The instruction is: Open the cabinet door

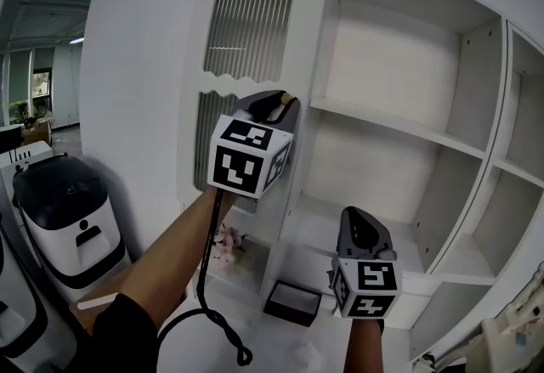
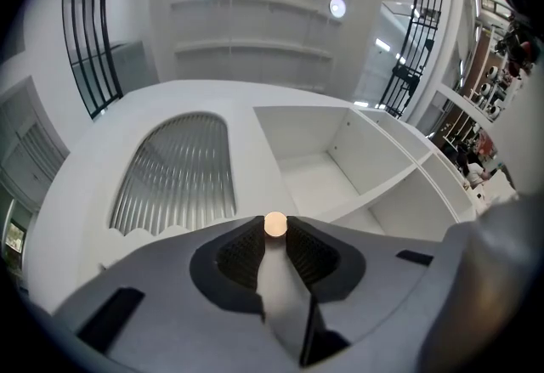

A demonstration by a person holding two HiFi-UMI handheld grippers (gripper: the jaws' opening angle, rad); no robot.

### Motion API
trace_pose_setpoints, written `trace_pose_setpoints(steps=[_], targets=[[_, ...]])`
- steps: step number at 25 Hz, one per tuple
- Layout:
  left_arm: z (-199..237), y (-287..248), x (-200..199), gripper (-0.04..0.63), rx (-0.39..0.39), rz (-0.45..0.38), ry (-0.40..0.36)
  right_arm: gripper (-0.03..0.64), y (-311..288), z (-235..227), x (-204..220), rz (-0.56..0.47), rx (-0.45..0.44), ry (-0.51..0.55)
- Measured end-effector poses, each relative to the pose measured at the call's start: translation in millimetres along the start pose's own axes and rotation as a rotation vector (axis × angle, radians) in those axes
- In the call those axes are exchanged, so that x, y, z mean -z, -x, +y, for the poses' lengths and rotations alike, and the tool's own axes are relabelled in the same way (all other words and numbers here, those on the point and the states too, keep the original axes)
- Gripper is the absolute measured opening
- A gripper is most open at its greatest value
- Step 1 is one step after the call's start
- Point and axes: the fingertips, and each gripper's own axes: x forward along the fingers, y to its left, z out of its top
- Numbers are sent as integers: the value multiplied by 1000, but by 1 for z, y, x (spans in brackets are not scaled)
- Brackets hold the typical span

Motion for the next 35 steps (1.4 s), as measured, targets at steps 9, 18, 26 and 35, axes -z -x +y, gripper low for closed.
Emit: trace_pose_setpoints(steps=[9,18,26,35], targets=[[1,15,-7,75,36,-17,14,20,2,10,-10,-18,-12,-1],[4,36,-18,74,61,-38,26,20,6,19,-31,-57,-21,-3],[9,61,-31,74,91,-51,40,20,6,40,-51,-94,-59,-11],[18,92,-44,75,117,-67,48,20,7,67,-77,-150,-106,-21]])
